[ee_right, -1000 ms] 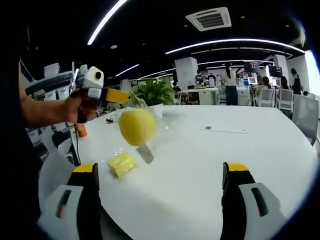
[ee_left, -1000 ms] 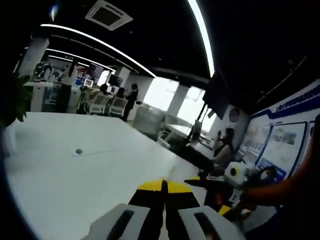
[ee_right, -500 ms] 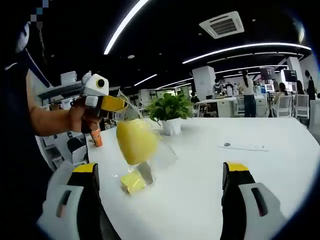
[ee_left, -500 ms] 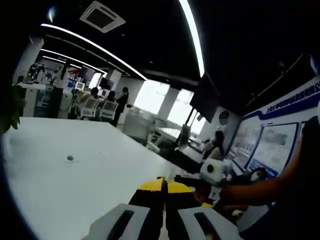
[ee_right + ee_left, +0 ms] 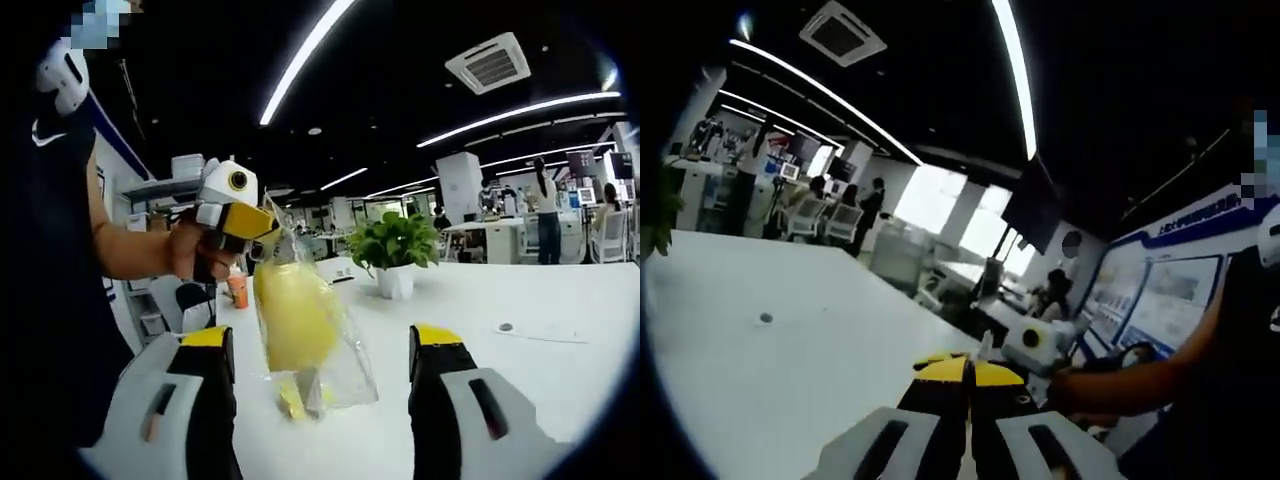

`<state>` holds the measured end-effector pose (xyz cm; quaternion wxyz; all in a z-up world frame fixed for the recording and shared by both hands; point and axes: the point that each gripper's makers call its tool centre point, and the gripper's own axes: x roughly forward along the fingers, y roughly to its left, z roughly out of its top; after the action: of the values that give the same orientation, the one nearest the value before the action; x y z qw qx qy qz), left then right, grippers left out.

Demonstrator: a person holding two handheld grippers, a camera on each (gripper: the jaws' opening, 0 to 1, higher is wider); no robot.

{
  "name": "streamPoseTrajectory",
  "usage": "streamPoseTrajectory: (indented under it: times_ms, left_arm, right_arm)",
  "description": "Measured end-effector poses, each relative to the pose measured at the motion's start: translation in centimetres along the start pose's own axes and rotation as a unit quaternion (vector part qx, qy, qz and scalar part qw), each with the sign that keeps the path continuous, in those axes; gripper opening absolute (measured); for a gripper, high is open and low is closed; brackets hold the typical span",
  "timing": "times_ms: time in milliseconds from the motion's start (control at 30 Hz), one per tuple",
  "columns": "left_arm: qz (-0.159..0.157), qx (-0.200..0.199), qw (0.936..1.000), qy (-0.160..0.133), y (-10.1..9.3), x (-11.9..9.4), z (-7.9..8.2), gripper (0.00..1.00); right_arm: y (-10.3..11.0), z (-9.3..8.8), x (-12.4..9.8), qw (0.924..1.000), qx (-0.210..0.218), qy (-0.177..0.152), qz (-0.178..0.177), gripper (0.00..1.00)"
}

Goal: Compare the silicone blocks by pressing each to a similar depth, holding the contact briefly, and releasing to observe deformation and rebound differences across the visible hardness samples.

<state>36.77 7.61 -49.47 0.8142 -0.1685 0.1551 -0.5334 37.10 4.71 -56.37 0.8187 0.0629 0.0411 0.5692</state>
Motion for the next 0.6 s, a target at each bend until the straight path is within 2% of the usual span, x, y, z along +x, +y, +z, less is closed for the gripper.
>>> streamPoseTrajectory:
  times_ms: [67,167,467,600]
  left_arm:
    - [-0.001,-0.002,1.0,0.0,0.0,-0.1,0.0,0.0]
    - [-0.004,-0.006,1.0,-0.003,-0.2,-0.2,0.1,0.0]
    - [-0.015,-0.013,0.9997,-0.013,-0.9,-0.3,0.6,0.0]
    - [-0.016,-0.011,0.9997,-0.015,-0.8,-0.3,0.8,0.0]
  right_arm:
    - [0.2,0.1,0.2,1.0,0.002,-0.003,0.006,0.55]
    - [0.3,0.2,0.5,0.9999,0.013,-0.008,0.006,0.58]
    - [1.3,0.8,1.0,0.9987,0.029,-0.027,0.032,0.34]
    - [1.8,0.9,1.2,0.9983,0.034,-0.028,0.039,0.3]
